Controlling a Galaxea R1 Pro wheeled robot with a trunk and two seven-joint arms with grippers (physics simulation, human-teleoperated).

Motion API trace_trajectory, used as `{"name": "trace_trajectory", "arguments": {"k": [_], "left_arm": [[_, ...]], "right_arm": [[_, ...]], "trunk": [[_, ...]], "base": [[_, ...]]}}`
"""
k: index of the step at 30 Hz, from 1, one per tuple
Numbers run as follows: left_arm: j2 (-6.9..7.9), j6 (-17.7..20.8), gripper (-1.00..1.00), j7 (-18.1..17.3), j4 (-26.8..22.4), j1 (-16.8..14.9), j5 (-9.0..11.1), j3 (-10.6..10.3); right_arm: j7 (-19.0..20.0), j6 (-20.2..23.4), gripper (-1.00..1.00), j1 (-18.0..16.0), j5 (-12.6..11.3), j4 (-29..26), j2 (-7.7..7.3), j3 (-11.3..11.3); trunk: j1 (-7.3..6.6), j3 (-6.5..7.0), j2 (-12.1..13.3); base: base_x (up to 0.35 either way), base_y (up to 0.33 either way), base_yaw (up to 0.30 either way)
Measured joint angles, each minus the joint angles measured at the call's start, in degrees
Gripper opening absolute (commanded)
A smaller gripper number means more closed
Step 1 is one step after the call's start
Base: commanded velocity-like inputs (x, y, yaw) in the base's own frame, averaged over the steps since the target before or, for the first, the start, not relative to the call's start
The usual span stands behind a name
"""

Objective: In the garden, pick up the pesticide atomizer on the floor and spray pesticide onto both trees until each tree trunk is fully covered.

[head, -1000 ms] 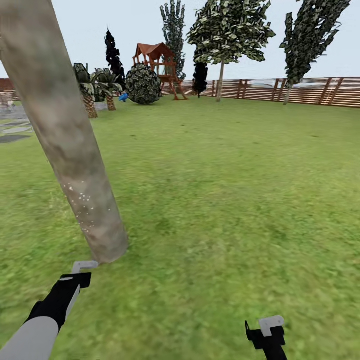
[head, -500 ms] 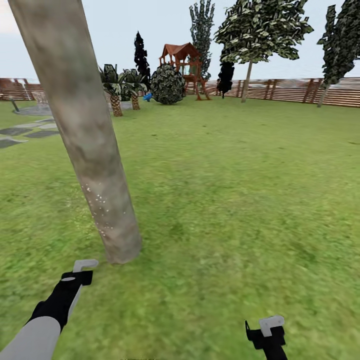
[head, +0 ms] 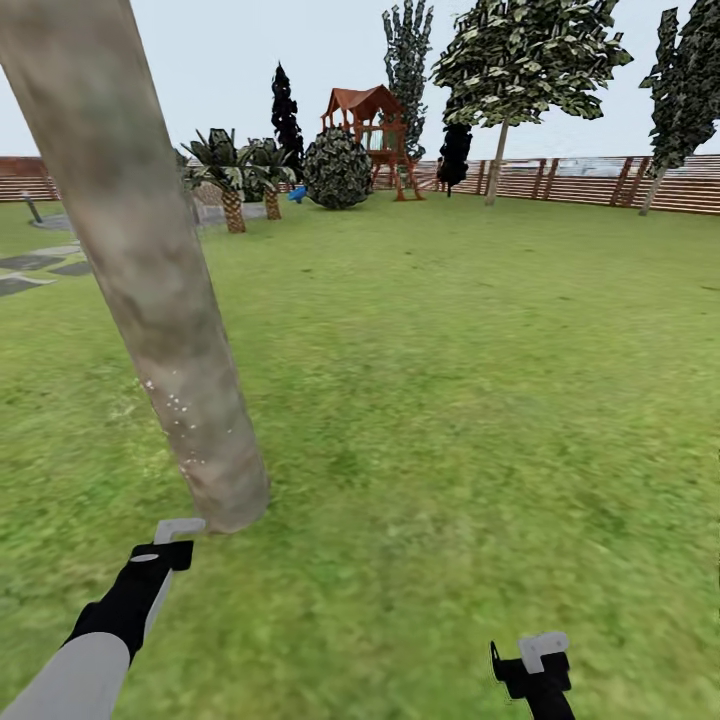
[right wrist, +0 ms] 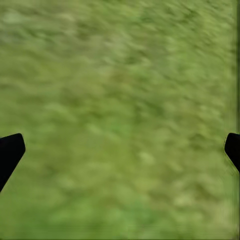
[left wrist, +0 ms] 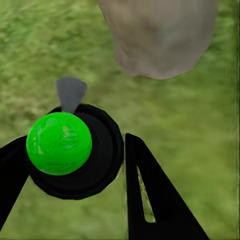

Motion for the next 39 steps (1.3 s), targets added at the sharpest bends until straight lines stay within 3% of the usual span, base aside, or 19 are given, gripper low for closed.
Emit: {"name": "trace_trajectory", "arguments": {"k": [16, 32, 39], "left_arm": [[0.07, 0.1, -1.00, 0.0, -0.5, 0.0, 0.0, 0.1], [0.15, 0.1, -1.00, 0.0, -0.7, 0.0, 0.0, 0.5], [0.17, 0.1, -1.00, -0.1, -0.7, 0.0, 0.1, 0.7]], "right_arm": [[0.0, 0.0, 1.00, 0.0, 0.0, 0.0, 0.00, 0.0], [0.0, 0.0, 1.00, 0.0, 0.0, 0.0, 0.00, 0.0], [0.0, 0.0, 1.00, 0.0, 0.0, 0.0, 0.00, 0.0]], "trunk": [[0.00, 0.00, 0.0], [0.00, 0.00, 0.0], [0.00, 0.00, 0.0]], "base": [[0.041, -0.267, 0.009], [0.196, -0.216, 0.268], [0.097, -0.053, 0.277]]}}
